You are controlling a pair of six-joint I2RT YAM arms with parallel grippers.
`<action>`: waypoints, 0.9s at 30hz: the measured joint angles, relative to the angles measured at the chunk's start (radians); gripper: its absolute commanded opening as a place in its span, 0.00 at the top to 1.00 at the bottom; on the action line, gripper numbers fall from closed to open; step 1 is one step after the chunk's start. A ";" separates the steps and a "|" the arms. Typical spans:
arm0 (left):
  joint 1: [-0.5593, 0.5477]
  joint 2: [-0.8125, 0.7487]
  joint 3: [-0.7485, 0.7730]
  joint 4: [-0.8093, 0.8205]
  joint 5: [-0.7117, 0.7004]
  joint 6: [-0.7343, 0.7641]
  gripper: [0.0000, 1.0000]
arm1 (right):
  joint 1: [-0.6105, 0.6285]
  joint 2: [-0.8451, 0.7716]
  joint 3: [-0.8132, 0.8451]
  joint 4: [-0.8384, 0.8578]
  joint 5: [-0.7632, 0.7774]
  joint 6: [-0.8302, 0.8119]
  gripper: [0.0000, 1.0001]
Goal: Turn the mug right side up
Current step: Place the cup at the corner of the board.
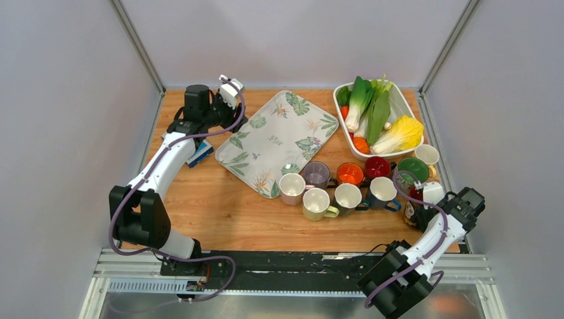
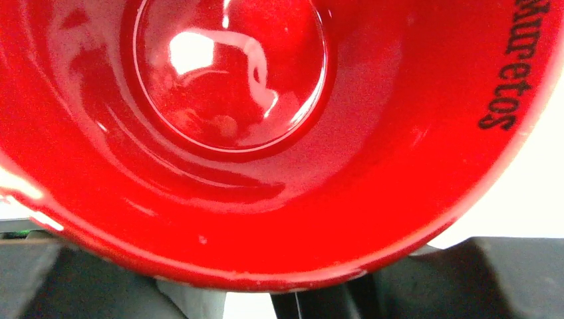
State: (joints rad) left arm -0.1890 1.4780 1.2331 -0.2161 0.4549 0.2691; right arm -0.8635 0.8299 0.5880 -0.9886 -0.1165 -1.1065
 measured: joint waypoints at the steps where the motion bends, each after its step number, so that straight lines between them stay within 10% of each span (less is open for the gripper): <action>1: 0.000 0.000 0.000 0.000 0.000 0.000 0.38 | 0.000 0.002 0.000 0.002 0.001 0.000 0.46; 23: 0.000 -0.019 -0.061 0.038 0.009 -0.013 0.39 | 0.001 0.017 0.066 -0.088 -0.008 -0.003 0.30; 27: 0.000 -0.031 -0.065 0.042 0.010 -0.014 0.39 | 0.002 0.018 0.113 -0.117 -0.018 -0.003 0.13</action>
State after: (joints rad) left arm -0.1890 1.4471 1.1679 -0.1741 0.4652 0.2554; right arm -0.8619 0.8478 0.7010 -1.1053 -0.1341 -1.1091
